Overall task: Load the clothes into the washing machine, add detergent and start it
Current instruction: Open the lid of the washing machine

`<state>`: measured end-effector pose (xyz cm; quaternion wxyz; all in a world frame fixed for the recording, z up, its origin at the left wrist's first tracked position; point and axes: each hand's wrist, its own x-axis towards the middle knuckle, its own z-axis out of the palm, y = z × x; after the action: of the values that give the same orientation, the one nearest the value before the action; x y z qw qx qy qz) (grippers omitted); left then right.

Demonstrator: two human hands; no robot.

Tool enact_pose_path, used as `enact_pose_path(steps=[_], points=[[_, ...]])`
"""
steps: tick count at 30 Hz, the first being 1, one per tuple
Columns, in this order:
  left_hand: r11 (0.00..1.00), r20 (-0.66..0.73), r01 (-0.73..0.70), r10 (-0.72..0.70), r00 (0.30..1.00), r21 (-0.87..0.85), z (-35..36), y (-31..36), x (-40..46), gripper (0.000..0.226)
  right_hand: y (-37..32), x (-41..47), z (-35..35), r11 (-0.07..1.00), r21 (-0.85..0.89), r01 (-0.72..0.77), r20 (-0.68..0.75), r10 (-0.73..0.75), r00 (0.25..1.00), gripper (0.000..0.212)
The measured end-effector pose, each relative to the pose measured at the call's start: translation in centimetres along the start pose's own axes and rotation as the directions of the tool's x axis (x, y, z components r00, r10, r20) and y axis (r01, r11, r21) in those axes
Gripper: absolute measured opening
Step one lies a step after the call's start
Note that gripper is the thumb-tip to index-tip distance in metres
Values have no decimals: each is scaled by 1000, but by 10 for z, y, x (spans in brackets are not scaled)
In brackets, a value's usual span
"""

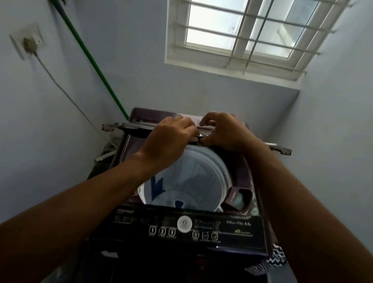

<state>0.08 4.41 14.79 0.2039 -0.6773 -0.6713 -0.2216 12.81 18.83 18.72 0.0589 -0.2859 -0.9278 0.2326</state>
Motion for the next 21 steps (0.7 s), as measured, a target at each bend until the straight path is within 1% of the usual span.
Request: enact_pose_path(steps=[2, 4, 7, 9, 10, 11, 13, 15, 17, 19, 21], points=[[998, -49, 59, -60, 997, -27, -3, -6, 15, 13, -2, 6, -7, 999, 17, 36, -77, -34, 996, 45], [995, -60, 94, -96, 994, -42, -6, -13, 30, 11, -5, 12, -11, 992, -80, 95, -211, -110, 971, 37], [995, -81, 98, -100, 992, -25, -10, -22, 51, 7, -6, 18, -9, 955, -252, 154, -437, -255, 863, 28], [995, -97, 100, -99, 990, 5, -13, -28, 66, 5, -8, 20, -8, 922, -351, 165, -508, -336, 793, 17], [994, -101, 111, -108, 989, 23, -14, -30, 73, 6, -10, 21, -9, 901, -400, 168, -509, -371, 777, 15], [991, -104, 128, -124, 987, 33, -14, -31, 80, 6, -11, 24, -9, 883, -440, 160, -502, -390, 772, 18], [982, -103, 183, -178, 979, 39, -14, -32, 92, 10, -14, 31, -11, 869, -482, 116, -482, -373, 793, 27], [970, -100, 240, -235, 967, 37, -12, -33, 100, 13, -17, 39, -11, 865, -496, 70, -465, -333, 820, 38], [964, -117, 266, -263, 958, 9, -7, -36, 107, 10, -16, 47, -10, 862, -505, 42, -453, -306, 837, 50], [964, -136, 265, -266, 954, -29, -3, -43, 115, 6, -12, 57, -9, 864, -502, 33, -451, -294, 843, 56], [966, -147, 254, -259, 955, -52, 0, -51, 125, 10, -8, 68, -10, 869, -494, 20, -431, -265, 863, 64]])
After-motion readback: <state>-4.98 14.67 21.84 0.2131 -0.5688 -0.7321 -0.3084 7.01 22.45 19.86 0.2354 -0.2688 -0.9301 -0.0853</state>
